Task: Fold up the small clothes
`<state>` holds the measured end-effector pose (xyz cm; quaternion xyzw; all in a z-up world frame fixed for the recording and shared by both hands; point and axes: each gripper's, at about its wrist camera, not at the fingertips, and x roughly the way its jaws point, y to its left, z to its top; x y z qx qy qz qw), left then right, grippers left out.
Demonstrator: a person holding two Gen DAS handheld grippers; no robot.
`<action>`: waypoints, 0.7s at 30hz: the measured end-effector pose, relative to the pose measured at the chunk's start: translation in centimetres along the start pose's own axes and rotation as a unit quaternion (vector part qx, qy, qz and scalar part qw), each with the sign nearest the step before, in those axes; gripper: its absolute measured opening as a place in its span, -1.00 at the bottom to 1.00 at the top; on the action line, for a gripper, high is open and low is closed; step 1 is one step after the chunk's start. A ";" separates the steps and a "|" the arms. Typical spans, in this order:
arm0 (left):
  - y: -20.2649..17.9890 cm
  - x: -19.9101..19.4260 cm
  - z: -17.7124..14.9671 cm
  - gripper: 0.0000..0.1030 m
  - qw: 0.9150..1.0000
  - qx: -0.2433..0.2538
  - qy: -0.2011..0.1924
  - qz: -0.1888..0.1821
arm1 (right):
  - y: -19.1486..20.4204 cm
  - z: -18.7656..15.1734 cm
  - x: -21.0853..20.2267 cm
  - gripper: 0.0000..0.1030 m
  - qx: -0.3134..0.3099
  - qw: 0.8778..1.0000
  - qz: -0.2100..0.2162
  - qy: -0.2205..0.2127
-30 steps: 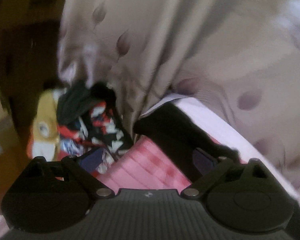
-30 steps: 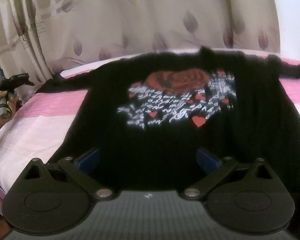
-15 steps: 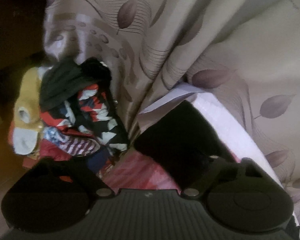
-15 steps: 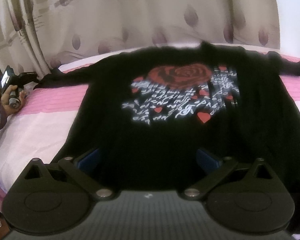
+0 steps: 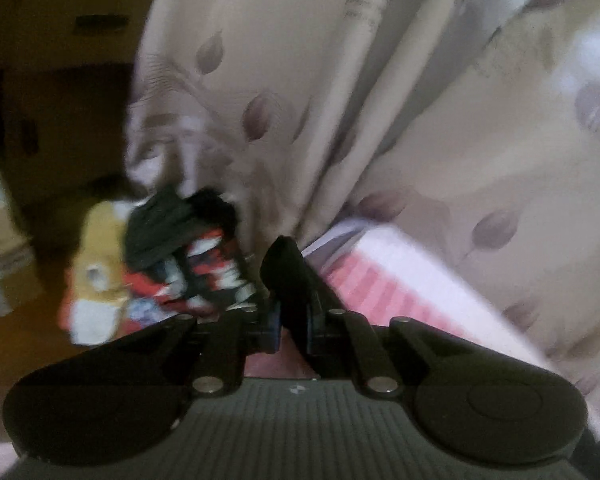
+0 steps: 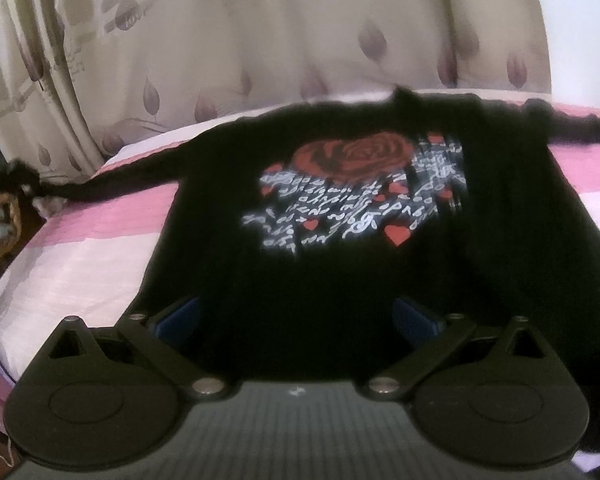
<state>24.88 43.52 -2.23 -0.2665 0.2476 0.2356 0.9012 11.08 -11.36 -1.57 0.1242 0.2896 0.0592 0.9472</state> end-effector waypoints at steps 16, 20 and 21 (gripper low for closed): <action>-10.1 -12.9 -10.3 0.98 0.989 0.115 -0.082 -0.035 | -16.0 3.6 -8.0 1.00 0.176 0.969 -0.017 -0.174; -14.9 -12.0 -14.4 0.95 0.982 0.109 -0.004 -0.151 | -26.7 5.4 -7.9 1.00 0.244 0.950 -0.057 -0.187; -15.9 -11.7 -15.5 0.95 0.979 0.105 0.009 -0.172 | -29.5 5.9 -7.7 0.99 0.257 0.945 -0.076 -0.186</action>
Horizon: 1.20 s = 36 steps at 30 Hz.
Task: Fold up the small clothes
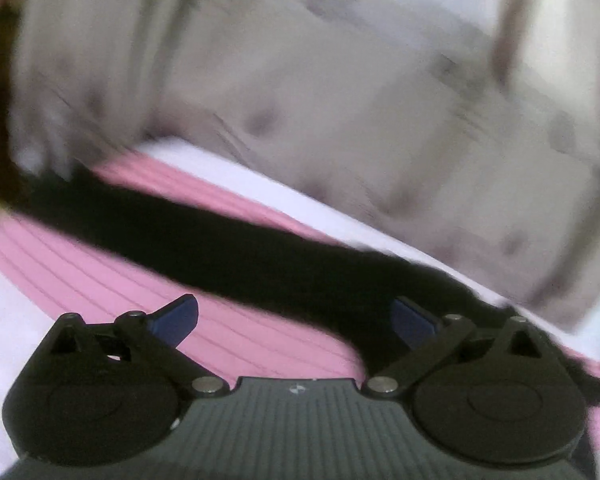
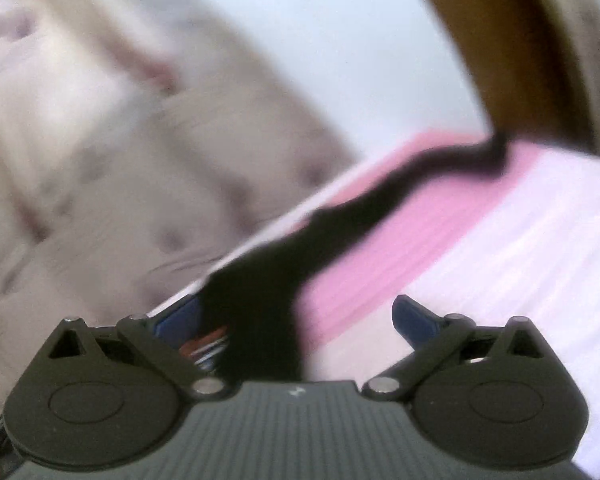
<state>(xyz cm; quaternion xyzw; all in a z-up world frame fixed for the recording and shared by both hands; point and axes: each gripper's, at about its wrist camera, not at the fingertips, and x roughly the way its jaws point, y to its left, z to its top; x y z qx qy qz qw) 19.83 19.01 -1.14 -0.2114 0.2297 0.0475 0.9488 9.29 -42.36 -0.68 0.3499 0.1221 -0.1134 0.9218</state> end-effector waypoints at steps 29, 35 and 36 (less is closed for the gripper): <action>-5.5 3.7 -7.4 1.00 0.997 0.019 0.040 -0.057 | -20.8 17.0 12.1 -0.85 0.144 0.981 -0.095 -0.086; -5.4 3.7 -7.5 1.00 0.997 0.019 0.040 -0.058 | -25.9 17.3 11.3 -0.75 0.171 0.975 -0.132 -0.060; -5.4 3.7 -7.5 1.00 0.997 0.019 0.040 -0.058 | -26.9 16.7 10.5 -0.51 0.196 0.970 -0.120 -0.080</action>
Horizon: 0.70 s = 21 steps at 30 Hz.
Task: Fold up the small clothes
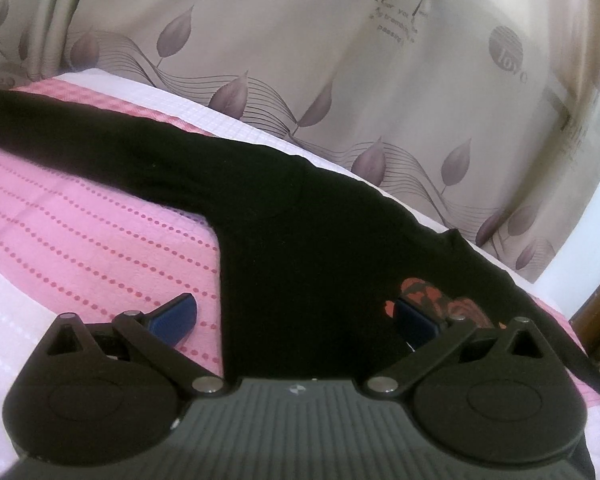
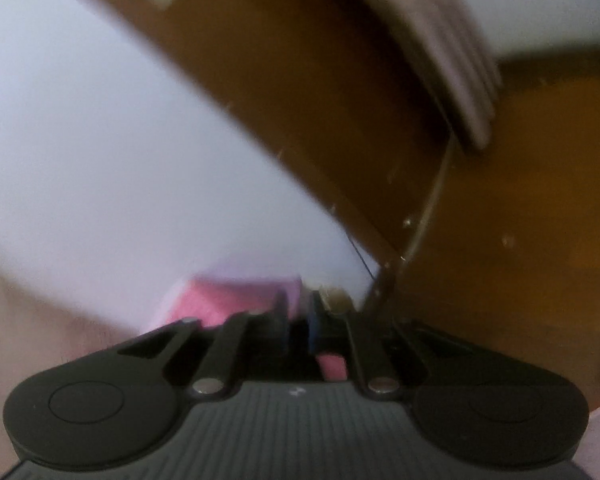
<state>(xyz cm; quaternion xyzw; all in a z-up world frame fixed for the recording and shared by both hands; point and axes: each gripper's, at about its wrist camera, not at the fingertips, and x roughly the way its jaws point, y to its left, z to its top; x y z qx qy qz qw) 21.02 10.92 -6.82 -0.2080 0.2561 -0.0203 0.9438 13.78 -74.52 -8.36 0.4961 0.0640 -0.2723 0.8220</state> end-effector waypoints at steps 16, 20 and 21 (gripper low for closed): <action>0.3 -0.2 0.0 1.00 1.000 0.007 0.003 0.003 | 1.0 -3.6 0.8 -0.66 -0.044 0.995 0.063 0.069; 0.3 -0.1 0.0 1.00 1.000 0.010 0.005 0.005 | 2.5 -4.6 1.1 -0.74 -0.058 0.993 0.070 0.071; 0.3 -0.2 0.0 1.00 1.000 0.010 0.005 0.005 | 2.5 -4.5 0.5 -0.74 -0.051 0.994 0.081 0.052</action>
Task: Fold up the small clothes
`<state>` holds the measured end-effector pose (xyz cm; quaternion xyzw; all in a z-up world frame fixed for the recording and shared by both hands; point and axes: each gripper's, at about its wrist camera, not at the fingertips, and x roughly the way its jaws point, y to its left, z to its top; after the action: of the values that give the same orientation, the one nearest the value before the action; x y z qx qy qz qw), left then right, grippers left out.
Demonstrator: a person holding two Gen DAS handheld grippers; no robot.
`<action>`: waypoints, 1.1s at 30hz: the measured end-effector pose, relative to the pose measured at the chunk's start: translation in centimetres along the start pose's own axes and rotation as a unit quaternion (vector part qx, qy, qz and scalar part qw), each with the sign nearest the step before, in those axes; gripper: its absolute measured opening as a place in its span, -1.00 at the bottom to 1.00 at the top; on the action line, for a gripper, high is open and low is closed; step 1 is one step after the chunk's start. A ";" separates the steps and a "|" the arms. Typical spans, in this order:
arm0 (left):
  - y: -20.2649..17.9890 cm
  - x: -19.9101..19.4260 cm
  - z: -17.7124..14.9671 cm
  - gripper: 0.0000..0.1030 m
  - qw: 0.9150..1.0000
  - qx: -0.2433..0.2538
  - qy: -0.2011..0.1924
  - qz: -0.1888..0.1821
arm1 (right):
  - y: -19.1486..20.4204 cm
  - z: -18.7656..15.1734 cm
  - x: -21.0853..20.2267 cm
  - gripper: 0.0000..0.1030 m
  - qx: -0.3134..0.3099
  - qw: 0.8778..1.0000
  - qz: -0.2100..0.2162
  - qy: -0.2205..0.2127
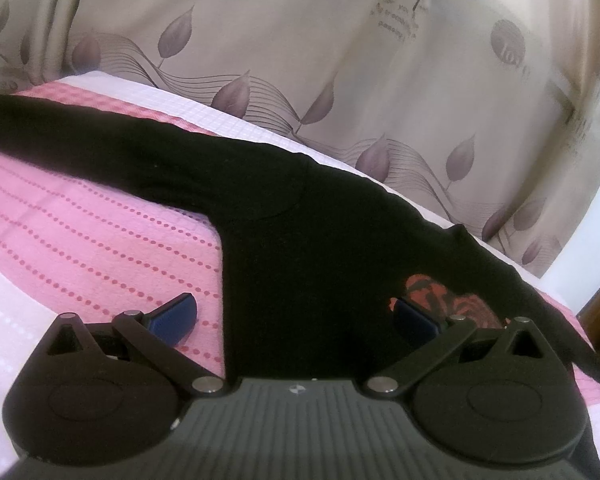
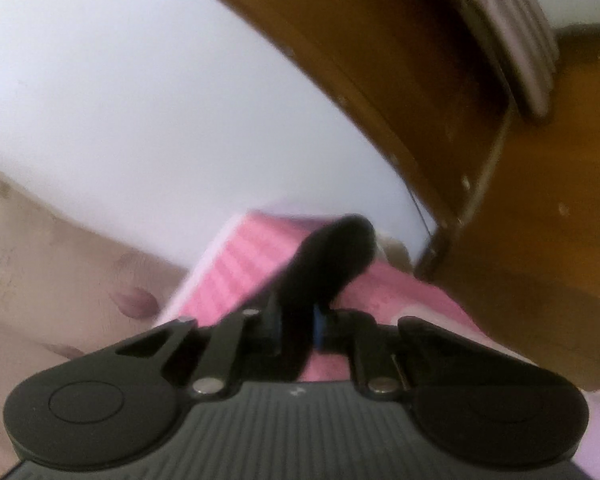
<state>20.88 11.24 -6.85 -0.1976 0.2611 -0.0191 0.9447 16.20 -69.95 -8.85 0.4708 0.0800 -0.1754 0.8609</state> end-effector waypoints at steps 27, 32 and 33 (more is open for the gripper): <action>1.1 -0.5 -0.1 1.00 0.999 -0.041 -0.016 -0.026 | 10.8 0.2 -1.3 -0.76 -0.019 0.996 0.082 -0.017; 1.5 -0.7 -0.1 1.00 0.998 -0.052 -0.020 -0.033 | 18.1 -3.3 0.6 -0.76 -0.043 0.988 0.150 0.018; 1.5 -0.8 -0.1 1.00 0.998 -0.055 -0.021 -0.035 | 19.6 -4.3 1.1 -0.76 -0.047 0.985 0.164 0.026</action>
<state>20.08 12.73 -7.13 -0.2583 0.2350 -0.0335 0.9364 24.71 -56.87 3.78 0.4408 0.0328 -0.0157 0.8968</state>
